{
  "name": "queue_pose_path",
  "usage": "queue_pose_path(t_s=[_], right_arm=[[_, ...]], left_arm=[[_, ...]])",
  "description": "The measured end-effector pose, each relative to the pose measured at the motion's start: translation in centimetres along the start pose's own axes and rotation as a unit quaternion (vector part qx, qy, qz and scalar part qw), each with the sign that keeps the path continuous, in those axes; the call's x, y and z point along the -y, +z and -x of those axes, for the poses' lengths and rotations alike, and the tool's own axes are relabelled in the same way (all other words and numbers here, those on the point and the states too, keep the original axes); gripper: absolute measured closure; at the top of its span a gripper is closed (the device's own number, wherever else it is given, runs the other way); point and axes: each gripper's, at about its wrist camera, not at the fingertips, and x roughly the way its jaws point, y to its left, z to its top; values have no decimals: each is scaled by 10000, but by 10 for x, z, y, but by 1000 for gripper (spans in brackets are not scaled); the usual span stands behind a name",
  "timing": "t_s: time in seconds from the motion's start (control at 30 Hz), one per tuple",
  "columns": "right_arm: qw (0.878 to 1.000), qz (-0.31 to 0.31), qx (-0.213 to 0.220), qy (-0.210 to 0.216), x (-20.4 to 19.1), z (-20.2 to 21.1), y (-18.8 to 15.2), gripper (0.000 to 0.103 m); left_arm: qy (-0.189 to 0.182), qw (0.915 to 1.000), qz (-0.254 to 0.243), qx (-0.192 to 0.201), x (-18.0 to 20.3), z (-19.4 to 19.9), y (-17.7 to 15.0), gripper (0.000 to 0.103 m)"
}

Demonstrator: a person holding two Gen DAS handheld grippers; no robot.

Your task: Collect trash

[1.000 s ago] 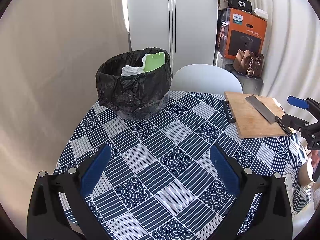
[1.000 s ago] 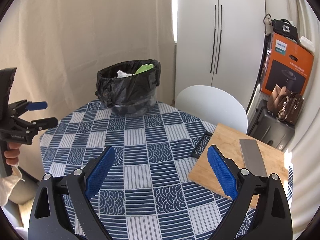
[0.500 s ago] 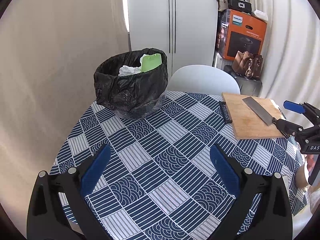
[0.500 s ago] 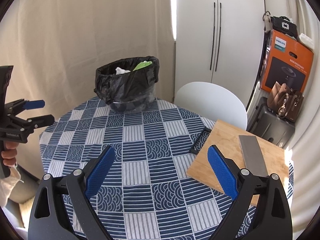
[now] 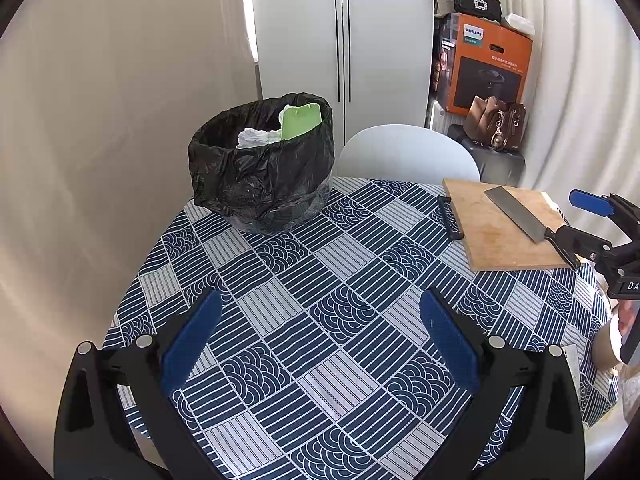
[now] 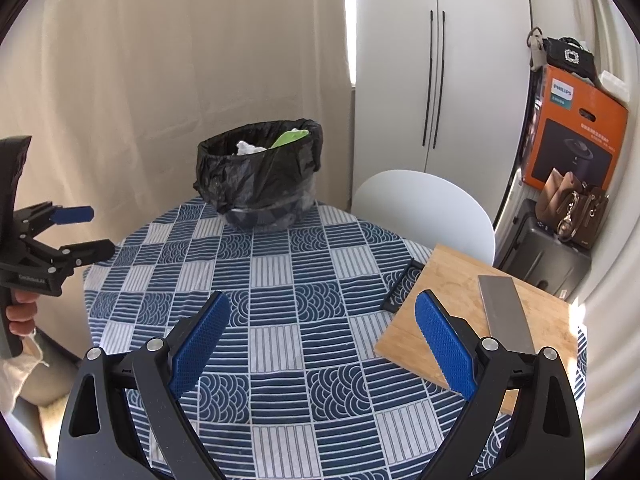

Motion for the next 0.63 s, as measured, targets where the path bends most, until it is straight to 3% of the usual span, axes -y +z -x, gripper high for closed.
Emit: queue_pose_path(t_s=[0.63], right_arm=[[10000,48,18,-49,-2,2,-1,14]], left_arm=[[51,10000,-39,-14,-1,6,-1,6]])
